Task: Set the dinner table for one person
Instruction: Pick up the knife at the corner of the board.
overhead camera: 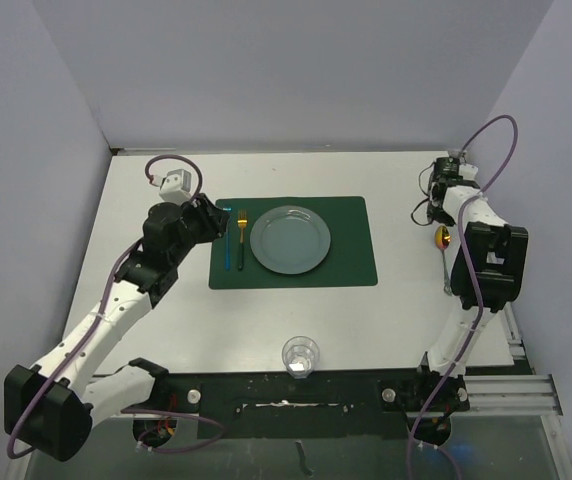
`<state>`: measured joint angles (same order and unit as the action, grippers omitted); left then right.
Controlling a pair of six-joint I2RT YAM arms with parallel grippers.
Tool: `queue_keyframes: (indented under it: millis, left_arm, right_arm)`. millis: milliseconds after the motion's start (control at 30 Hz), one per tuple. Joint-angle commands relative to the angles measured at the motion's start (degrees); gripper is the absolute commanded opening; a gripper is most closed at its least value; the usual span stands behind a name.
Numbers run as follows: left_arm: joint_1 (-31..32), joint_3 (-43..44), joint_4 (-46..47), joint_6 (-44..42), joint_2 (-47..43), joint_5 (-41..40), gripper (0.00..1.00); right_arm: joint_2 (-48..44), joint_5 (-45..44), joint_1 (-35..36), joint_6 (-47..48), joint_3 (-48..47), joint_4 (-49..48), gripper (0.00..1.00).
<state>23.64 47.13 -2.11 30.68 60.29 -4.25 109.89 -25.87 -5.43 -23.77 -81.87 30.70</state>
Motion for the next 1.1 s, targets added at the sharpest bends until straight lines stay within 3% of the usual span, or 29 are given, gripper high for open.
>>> queue_keyframes:
  millis: [0, 267, 533, 867, 967, 1067]
  left_arm:
    - [0.18, 0.01, 4.85, -0.53, 1.27, 0.91, 0.37]
    - [0.11, -0.11, 6.16, -2.02, 4.85, -0.05, 0.37]
    - [0.17, 1.02, 5.63, -4.01, 7.83, -1.17, 0.37]
    - [0.09, 2.31, 4.75, -3.97, 10.34, -0.53, 0.37]
    - [0.09, 2.62, 4.77, -3.7, 10.78, 0.2, 0.36]
    - [0.05, 2.85, 4.53, -3.52, 10.84, 0.55, 0.36]
  right_arm:
    - [0.82, 2.55, -2.14, 1.48, -5.32, 0.96, 0.21]
    - [4.96, 5.42, -4.46, 2.21, -9.32, 1.3, 0.25]
    - [11.87, 11.72, -4.76, 3.64, -18.27, 2.39, 0.29]
    - [21.46, 13.28, -4.77, 5.9, -30.87, 4.07, 0.31]
    - [22.02, 13.9, -4.81, 5.93, -30.83, 3.55, 0.41]
    - [22.0, 14.21, -4.8, 5.99, -29.8, 2.96, 0.42]
